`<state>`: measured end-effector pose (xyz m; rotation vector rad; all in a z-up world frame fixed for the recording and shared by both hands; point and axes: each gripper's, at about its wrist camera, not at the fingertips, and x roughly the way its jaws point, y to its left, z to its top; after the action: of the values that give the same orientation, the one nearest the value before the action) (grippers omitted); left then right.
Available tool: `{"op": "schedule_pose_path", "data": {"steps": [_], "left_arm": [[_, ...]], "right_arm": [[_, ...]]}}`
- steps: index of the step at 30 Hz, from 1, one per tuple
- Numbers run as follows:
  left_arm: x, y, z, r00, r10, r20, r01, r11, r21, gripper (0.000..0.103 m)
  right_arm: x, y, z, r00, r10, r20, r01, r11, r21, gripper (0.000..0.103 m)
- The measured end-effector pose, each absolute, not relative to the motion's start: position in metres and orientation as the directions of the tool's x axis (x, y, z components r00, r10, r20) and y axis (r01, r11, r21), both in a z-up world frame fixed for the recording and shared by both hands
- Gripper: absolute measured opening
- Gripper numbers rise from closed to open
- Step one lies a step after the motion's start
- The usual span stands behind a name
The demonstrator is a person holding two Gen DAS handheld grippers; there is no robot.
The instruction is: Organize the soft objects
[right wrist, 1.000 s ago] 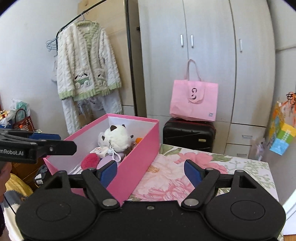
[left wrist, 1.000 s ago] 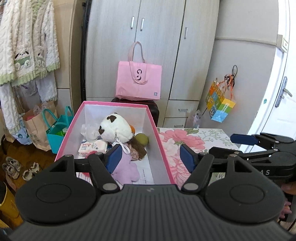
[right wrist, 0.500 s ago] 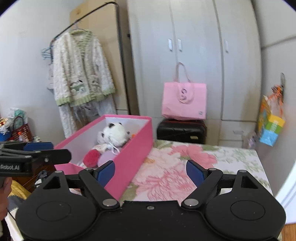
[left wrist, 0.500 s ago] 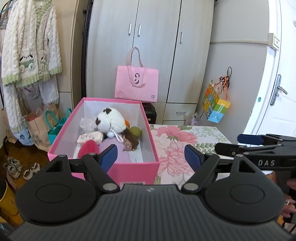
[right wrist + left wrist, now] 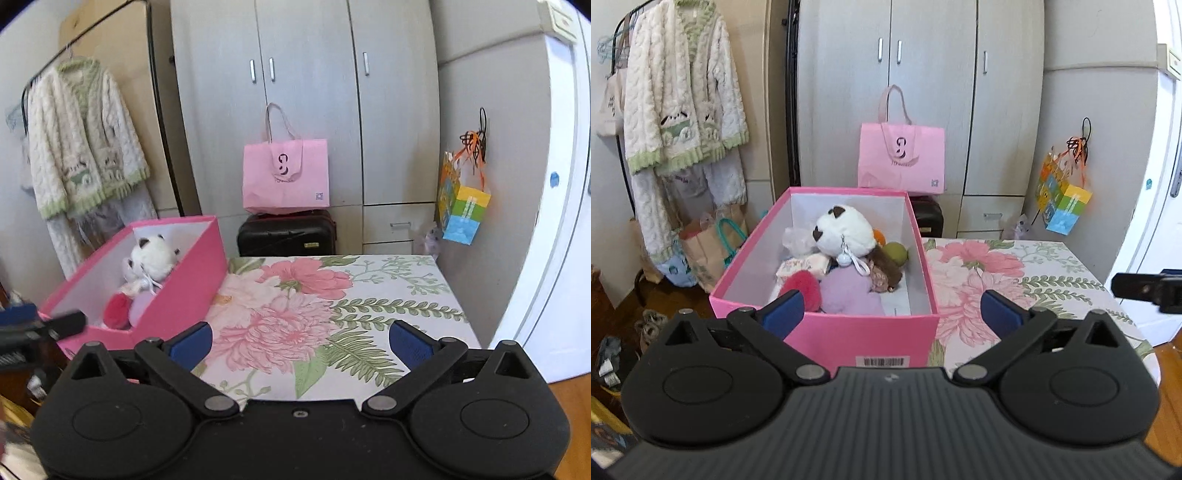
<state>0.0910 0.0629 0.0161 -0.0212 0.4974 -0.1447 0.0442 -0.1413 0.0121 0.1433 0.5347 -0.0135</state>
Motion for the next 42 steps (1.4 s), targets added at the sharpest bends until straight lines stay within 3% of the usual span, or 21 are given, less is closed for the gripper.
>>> {"op": "schedule_pose_path", "data": {"steps": [6, 26, 42], "left_arm": [[0.078, 0.057, 0.021, 0.883, -0.135, -0.450, 0.140, 0.990, -0.022, 0.103], [0.065, 0.045, 0.021, 0.879, -0.115, -0.462, 0.134, 0.991, 0.009, 0.103], [0.059, 0.043, 0.017, 0.884, -0.050, -0.465, 0.090, 0.994, 0.064, 0.103]], "right_arm": [[0.031, -0.144, 0.013, 0.876, -0.048, -0.479, 0.111, 0.988, 0.104, 0.103], [0.018, -0.129, 0.009, 0.867, -0.095, -0.490, 0.114, 0.993, 0.010, 0.103], [-0.003, -0.124, 0.013, 0.886, -0.155, -0.436, 0.155, 0.987, -0.038, 0.103]]}}
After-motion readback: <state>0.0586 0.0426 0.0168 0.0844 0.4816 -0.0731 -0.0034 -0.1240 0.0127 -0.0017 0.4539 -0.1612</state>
